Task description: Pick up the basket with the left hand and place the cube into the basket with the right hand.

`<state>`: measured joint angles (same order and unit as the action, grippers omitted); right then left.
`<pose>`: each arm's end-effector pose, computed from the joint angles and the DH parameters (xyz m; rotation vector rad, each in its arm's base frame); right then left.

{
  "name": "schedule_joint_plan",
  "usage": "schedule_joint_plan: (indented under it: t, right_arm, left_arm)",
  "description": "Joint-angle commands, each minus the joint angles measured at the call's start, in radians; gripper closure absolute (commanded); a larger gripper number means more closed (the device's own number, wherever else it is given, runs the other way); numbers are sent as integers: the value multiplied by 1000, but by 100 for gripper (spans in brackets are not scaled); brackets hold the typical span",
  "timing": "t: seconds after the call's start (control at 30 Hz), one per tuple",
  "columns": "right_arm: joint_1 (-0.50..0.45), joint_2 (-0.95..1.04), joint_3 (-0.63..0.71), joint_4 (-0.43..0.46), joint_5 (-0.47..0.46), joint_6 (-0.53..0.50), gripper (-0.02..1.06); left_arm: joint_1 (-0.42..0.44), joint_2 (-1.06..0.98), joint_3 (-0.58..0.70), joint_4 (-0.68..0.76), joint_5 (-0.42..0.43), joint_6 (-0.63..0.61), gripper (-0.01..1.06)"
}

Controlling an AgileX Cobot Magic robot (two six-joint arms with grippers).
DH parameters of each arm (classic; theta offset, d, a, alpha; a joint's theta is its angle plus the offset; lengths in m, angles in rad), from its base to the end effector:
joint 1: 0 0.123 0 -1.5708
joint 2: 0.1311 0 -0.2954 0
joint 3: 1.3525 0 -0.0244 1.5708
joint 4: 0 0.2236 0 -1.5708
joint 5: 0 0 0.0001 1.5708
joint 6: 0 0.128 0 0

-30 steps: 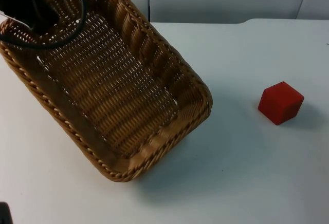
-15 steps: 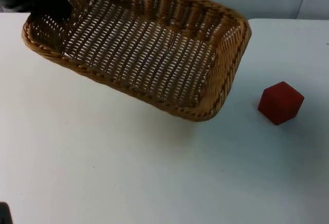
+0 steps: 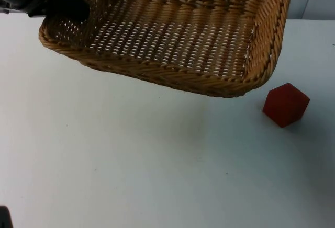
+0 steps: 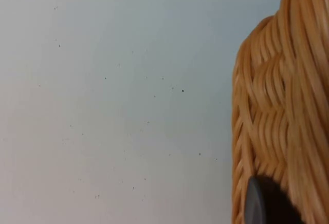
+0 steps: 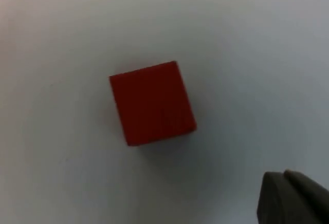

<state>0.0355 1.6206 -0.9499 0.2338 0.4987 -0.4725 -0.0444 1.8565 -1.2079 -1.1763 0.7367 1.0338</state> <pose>0.3134 0.0253 0.1991 -0.4326 2.5962 0.0679 0.3805 -0.0964 0.2163 0.3110 2.3618 -0.8502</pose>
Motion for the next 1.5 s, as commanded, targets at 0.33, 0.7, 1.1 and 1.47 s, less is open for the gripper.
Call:
schedule_joint_plan:
  t: [0.33,0.7,1.1,1.47]
  right_arm:
    - [-3,24,-22,205,-8,-200,92]
    - [-3,34,-22,221,3,-224,30]
    - [-3,202,-22,549,10,-770,25]
    - [-3,301,-22,588,-67,-866,25]
  left_arm:
    - [3,54,0,-41,1,-24,105]
    - [3,104,0,29,-10,-24,105]
    - [3,104,0,29,4,-24,105]
    - [3,104,0,29,16,-24,105]
